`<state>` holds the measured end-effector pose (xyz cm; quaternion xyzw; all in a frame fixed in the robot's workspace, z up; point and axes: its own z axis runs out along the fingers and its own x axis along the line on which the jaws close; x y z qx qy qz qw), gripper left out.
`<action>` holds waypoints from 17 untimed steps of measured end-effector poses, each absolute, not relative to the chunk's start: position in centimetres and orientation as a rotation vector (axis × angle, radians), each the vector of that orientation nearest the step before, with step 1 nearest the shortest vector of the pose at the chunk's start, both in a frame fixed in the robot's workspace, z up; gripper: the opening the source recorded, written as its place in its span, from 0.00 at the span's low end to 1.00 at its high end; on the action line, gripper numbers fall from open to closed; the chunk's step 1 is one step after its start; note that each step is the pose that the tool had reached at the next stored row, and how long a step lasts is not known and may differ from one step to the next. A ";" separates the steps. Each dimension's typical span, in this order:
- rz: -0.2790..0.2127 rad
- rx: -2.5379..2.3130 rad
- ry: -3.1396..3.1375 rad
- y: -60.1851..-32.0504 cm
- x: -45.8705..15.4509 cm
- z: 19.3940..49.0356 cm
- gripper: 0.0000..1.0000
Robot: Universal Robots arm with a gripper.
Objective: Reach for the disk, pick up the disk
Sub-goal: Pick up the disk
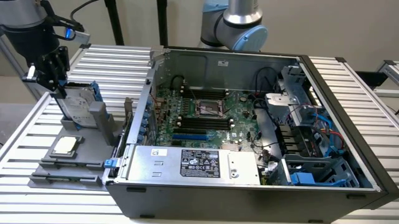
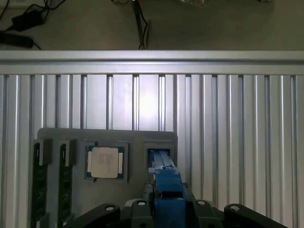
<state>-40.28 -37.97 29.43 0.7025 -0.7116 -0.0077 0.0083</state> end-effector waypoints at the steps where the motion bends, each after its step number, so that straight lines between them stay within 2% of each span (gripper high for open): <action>1: -0.024 2.194 -2.225 -38.0 -40.3 29.4 0.33; 17: -0.019 2.195 -2.229 -38.1 -40.3 29.4 0.33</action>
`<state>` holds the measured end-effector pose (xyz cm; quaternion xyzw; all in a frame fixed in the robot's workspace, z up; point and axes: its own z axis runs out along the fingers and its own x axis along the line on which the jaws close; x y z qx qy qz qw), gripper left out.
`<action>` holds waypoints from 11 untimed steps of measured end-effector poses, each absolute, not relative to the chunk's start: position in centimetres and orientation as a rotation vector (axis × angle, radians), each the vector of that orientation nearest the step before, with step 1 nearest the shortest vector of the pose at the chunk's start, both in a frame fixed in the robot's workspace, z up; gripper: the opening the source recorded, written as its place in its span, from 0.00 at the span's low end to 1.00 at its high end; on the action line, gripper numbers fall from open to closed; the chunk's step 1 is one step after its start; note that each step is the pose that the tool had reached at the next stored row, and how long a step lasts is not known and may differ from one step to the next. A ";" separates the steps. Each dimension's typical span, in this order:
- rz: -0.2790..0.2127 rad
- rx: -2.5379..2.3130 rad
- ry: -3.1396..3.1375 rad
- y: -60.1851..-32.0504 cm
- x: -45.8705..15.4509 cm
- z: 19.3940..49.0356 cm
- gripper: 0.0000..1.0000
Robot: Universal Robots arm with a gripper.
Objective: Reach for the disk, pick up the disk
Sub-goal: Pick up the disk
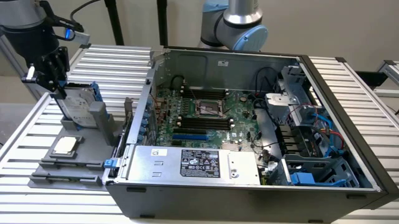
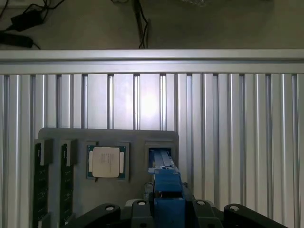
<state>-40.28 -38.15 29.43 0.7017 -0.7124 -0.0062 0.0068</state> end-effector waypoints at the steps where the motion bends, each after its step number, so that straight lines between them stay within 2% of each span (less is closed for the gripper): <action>1: -0.019 2.195 -2.229 -38.1 -40.3 29.4 0.33; 11: -0.019 2.195 -2.229 -38.2 -40.3 29.5 0.33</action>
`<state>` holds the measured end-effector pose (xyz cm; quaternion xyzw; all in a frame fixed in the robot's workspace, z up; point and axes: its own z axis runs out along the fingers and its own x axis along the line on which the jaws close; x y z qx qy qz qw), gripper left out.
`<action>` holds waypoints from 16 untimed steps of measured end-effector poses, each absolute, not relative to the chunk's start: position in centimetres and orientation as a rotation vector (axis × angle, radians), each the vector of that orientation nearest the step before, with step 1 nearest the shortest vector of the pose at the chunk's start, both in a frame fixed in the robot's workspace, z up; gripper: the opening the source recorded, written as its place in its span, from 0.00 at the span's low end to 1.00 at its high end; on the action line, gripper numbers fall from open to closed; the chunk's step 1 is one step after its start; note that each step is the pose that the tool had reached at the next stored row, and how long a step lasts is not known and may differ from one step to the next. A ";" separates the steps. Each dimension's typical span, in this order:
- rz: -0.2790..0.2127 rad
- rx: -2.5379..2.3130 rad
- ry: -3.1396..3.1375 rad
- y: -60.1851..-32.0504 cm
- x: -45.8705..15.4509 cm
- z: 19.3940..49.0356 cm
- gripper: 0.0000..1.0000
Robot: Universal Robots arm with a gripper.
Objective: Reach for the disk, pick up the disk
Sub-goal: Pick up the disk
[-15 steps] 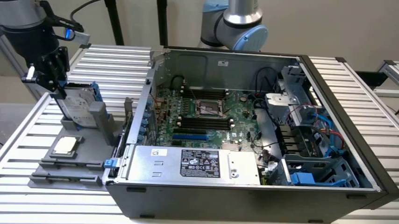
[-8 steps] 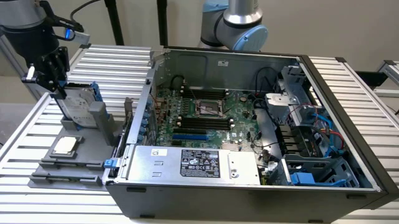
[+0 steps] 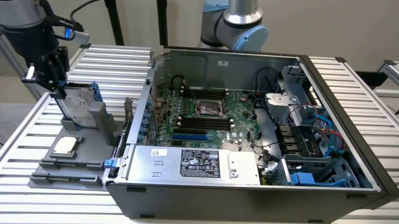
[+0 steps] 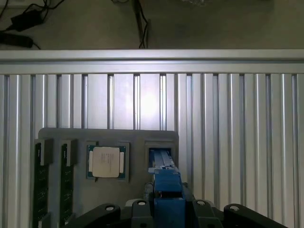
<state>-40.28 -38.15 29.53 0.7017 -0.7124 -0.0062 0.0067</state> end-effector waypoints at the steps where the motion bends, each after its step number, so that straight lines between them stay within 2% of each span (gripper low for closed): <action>1: -0.019 2.195 -2.229 -38.2 -40.3 29.6 0.33; 16: -0.019 2.195 -2.229 -38.1 -40.2 32.9 0.33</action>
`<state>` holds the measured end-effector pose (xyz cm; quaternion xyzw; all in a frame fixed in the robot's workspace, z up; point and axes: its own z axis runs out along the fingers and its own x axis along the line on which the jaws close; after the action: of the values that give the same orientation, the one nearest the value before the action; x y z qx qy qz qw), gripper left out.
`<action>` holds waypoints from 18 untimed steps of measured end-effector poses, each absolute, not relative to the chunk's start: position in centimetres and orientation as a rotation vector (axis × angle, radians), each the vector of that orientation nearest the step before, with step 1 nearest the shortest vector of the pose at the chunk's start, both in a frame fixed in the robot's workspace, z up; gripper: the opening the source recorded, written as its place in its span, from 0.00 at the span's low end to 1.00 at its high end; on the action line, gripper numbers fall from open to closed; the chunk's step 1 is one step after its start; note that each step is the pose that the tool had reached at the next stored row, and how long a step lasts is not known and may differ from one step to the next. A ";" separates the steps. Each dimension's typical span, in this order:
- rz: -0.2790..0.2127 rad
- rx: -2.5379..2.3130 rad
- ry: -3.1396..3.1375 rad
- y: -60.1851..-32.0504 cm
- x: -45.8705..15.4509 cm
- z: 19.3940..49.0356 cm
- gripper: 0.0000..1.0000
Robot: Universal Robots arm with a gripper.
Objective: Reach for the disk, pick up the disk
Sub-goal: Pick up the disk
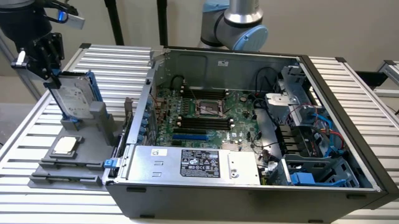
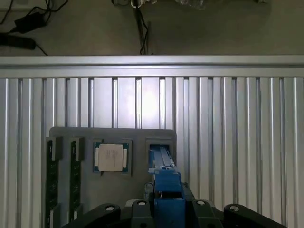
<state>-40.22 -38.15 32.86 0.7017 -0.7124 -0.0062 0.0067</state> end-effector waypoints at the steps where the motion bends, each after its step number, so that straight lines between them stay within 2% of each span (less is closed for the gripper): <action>1: -0.019 2.195 -2.229 -38.1 -40.2 33.2 0.33; 18: -0.025 2.199 -2.230 -38.6 -38.1 40.1 0.33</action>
<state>-38.06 -38.64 40.15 0.7021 -0.7120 -0.0081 0.0049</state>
